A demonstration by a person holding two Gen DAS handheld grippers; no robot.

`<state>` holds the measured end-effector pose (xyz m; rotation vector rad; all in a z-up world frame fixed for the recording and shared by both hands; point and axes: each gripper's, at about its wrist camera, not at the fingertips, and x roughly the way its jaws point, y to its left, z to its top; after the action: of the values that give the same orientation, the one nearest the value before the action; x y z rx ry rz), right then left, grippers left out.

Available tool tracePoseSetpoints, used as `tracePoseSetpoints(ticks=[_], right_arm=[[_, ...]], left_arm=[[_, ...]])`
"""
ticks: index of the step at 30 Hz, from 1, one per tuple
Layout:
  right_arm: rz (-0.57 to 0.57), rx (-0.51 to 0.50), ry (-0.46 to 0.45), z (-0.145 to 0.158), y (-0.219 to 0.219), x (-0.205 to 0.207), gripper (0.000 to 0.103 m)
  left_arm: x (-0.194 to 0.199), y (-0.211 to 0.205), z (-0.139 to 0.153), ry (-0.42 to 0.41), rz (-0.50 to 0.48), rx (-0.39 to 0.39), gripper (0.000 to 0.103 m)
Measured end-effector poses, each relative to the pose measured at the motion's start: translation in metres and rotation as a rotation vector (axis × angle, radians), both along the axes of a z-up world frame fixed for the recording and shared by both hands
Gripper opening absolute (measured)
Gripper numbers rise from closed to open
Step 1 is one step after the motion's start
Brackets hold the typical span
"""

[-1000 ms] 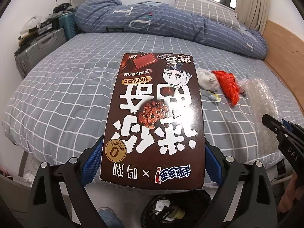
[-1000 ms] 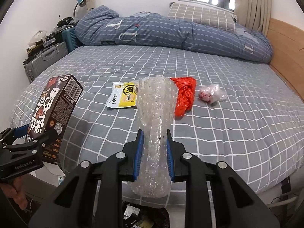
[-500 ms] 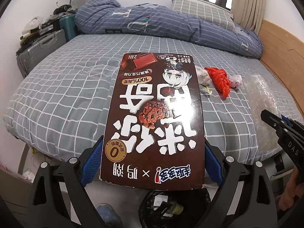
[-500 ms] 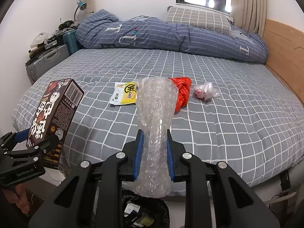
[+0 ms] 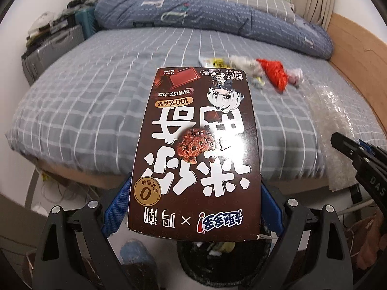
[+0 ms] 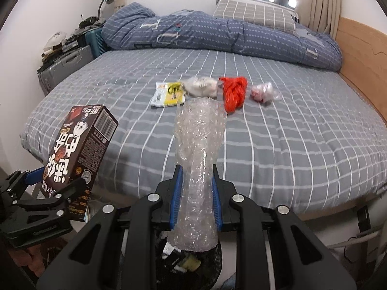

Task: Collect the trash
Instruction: 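Lift and carry the brown box and bubble wrap in both tools over the bin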

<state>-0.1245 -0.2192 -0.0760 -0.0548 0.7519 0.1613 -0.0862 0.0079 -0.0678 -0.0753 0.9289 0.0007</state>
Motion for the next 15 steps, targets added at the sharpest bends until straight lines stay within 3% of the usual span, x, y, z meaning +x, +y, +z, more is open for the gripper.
tracePoseSetpoints(ticks=[15], right_arm=[[-0.012, 0.004, 0.141, -0.048, -0.001, -0.05, 0.022]], left_arm=[[-0.059, 0.004, -0.04, 0.13, -0.013, 0.001, 0.089]])
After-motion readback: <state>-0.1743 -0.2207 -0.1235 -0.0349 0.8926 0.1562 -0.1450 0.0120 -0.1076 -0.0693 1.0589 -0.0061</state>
